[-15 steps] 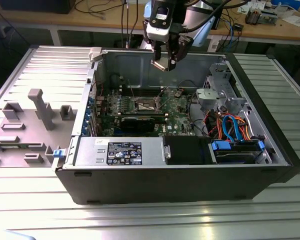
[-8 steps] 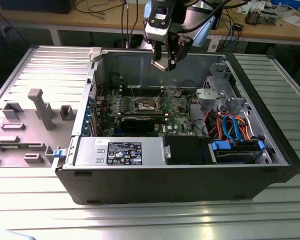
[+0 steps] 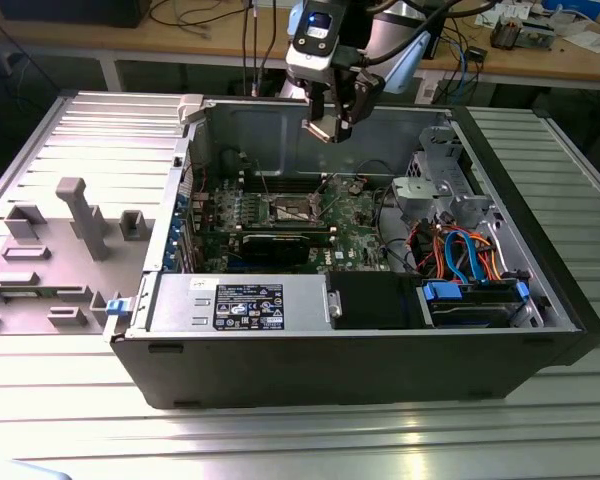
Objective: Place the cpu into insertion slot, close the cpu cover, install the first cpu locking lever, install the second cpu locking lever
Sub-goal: 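Place the cpu into insertion slot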
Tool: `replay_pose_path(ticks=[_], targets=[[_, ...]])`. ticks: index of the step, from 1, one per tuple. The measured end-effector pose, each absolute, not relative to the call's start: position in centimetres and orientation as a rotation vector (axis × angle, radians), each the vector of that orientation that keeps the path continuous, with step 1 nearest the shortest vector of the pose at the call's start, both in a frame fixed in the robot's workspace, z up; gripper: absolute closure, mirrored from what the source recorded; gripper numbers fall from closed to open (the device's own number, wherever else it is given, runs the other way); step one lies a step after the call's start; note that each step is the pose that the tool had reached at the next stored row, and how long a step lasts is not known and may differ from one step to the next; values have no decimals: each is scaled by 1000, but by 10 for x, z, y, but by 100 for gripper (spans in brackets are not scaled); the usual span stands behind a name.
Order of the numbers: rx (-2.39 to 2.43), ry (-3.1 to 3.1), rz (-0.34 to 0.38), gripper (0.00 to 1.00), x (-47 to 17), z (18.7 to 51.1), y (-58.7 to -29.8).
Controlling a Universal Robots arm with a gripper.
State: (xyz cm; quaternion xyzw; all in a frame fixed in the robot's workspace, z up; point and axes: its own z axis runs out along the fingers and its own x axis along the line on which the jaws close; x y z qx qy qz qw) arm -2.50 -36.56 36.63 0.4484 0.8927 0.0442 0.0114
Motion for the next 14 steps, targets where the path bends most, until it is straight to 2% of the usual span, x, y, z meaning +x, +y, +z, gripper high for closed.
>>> replay_pose_path(ticks=[14], targets=[[1476, 2741, 137, 45, -25, 366, -366]])
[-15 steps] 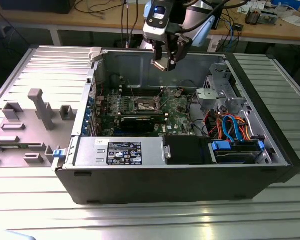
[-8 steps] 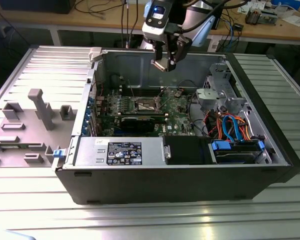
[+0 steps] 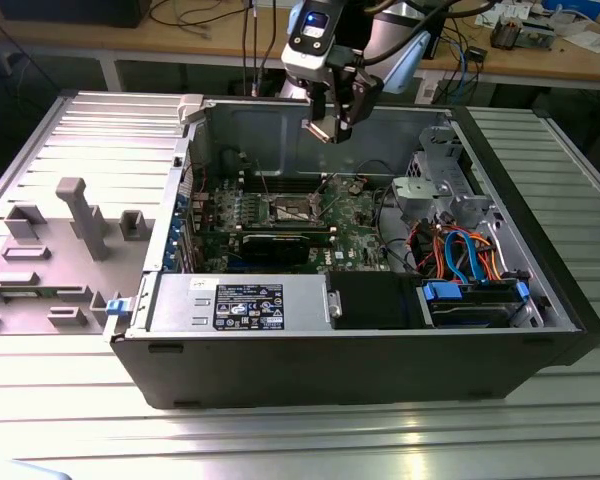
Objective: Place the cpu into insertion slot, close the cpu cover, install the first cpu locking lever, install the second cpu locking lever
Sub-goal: 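Place the cpu into insertion slot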
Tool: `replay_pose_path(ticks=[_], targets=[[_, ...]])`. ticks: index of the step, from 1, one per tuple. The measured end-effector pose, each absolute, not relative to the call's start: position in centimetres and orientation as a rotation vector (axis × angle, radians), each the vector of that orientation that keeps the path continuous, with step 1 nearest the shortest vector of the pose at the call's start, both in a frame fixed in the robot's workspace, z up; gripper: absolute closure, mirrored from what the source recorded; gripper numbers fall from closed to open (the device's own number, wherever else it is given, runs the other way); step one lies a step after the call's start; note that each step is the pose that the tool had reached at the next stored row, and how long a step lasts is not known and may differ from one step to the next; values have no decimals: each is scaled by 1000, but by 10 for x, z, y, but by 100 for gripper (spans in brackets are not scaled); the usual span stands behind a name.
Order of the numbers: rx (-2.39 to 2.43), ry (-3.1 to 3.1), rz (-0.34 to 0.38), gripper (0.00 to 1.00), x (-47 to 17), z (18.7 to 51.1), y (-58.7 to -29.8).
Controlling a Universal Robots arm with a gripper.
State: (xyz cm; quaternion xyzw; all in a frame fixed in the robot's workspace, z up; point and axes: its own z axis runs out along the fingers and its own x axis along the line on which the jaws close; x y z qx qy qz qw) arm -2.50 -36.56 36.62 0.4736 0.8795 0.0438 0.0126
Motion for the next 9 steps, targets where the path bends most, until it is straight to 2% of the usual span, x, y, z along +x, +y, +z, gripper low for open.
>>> replay_pose_path(ticks=[9], targets=[[1517, 2717, 136, 45, -25, 366, -366]])
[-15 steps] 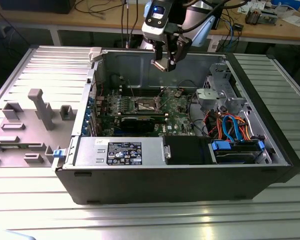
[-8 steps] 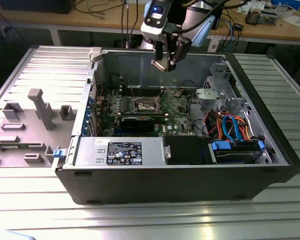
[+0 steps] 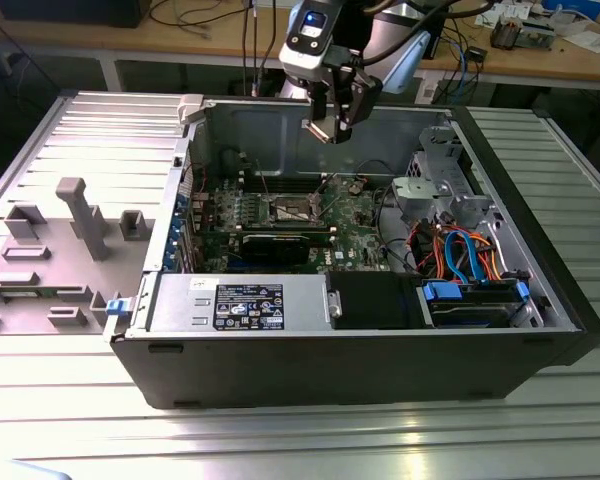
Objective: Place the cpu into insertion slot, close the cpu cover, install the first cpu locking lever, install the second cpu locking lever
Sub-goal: 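Place the cpu into insertion slot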
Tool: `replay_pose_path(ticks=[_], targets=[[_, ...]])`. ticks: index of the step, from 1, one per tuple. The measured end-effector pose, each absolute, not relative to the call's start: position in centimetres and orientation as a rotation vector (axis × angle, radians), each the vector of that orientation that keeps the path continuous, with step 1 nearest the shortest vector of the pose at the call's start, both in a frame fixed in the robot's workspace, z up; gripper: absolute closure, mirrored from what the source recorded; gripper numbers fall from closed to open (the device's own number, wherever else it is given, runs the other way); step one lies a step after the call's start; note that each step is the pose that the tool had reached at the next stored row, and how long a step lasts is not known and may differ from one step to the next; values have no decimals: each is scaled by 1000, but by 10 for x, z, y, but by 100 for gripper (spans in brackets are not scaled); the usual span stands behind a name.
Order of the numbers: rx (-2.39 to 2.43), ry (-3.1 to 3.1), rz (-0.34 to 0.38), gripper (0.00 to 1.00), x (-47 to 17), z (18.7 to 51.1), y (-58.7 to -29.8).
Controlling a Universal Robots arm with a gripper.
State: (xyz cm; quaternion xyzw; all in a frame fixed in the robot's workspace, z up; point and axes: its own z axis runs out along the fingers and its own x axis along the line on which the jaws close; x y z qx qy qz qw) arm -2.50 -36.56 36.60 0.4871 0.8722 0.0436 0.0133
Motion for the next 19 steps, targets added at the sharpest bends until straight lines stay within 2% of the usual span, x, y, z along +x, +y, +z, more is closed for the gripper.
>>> replay_pose_path(ticks=[19], targets=[[1571, 2685, 135, 45, -25, 366, -366]])
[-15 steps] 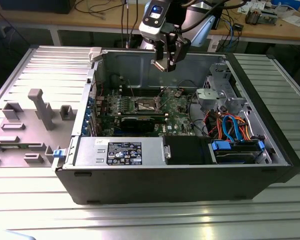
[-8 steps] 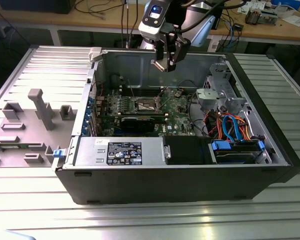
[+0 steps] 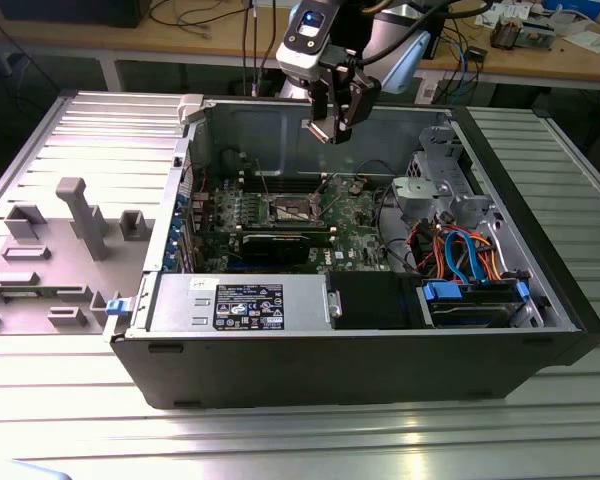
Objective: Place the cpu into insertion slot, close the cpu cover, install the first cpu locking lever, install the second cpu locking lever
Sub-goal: 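Place the cpu into insertion slot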
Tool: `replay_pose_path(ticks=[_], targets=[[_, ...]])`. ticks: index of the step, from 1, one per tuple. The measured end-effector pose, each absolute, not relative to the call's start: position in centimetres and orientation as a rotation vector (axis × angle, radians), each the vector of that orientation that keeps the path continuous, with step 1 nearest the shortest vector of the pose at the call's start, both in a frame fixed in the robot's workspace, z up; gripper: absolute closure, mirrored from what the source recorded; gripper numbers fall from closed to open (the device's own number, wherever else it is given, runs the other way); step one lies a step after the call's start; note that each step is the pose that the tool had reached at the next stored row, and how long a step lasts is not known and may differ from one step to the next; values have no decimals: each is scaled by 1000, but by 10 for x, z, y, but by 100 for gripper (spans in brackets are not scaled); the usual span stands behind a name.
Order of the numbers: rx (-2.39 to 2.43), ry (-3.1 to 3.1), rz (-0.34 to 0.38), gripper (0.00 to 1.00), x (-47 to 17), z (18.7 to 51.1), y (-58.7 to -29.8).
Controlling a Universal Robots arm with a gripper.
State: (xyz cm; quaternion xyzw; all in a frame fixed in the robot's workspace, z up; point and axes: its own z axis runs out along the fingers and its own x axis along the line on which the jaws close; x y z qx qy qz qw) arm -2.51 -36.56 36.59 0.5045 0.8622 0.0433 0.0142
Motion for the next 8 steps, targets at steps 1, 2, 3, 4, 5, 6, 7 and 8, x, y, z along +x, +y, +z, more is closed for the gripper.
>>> replay_pose_path(ticks=[1, 2, 3, 4, 5, 6, 7, 8], targets=[[1572, 2684, 135, 45, -25, 366, -366], [1574, 2682, 135, 45, -25, 366, -366], [1575, 2682, 135, 45, -25, 366, -366], [1576, 2681, 135, 45, -25, 366, -366], [1576, 2681, 135, 45, -25, 366, -366], [1577, 2681, 135, 45, -25, 366, -366], [1577, 2681, 135, 45, -25, 366, -366], [1577, 2681, 135, 45, -25, 366, -366]])
